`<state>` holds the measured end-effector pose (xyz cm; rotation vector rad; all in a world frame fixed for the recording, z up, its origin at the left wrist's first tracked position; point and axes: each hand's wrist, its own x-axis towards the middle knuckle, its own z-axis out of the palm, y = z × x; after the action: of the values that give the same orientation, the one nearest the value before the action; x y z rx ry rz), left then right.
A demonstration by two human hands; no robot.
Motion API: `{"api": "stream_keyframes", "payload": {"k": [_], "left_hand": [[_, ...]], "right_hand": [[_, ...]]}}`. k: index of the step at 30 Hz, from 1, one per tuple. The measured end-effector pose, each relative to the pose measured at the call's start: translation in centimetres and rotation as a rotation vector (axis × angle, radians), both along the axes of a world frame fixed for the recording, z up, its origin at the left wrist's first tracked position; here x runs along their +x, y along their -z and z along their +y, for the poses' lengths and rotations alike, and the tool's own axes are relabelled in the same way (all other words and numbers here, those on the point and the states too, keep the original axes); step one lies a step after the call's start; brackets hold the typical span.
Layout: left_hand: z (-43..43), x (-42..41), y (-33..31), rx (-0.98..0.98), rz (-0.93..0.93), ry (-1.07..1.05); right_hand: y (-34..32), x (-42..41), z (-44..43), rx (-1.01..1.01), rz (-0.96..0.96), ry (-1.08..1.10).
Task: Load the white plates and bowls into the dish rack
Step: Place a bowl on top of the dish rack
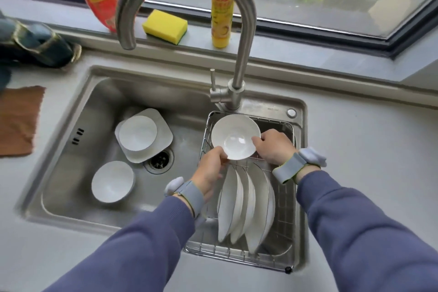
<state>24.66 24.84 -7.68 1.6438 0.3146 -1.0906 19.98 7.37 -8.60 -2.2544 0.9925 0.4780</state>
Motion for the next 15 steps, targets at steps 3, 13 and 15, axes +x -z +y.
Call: {"api": "stream_keyframes", "payload": {"k": [3, 13, 15], "left_hand": [[-0.2, -0.4, 0.2, 0.006, 0.026, -0.006], [-0.9, -0.6, 1.9, 0.036, 0.104, -0.032], [-1.0, -0.7, 1.7, 0.034, 0.113, -0.039]], "right_hand": [[0.7, 0.6, -0.3, -0.021, 0.013, -0.052], [3.5, 1.5, -1.2, -0.009, 0.064, -0.137], [3.8, 1.3, -1.2, -0.019, 0.067, -0.137]]}}
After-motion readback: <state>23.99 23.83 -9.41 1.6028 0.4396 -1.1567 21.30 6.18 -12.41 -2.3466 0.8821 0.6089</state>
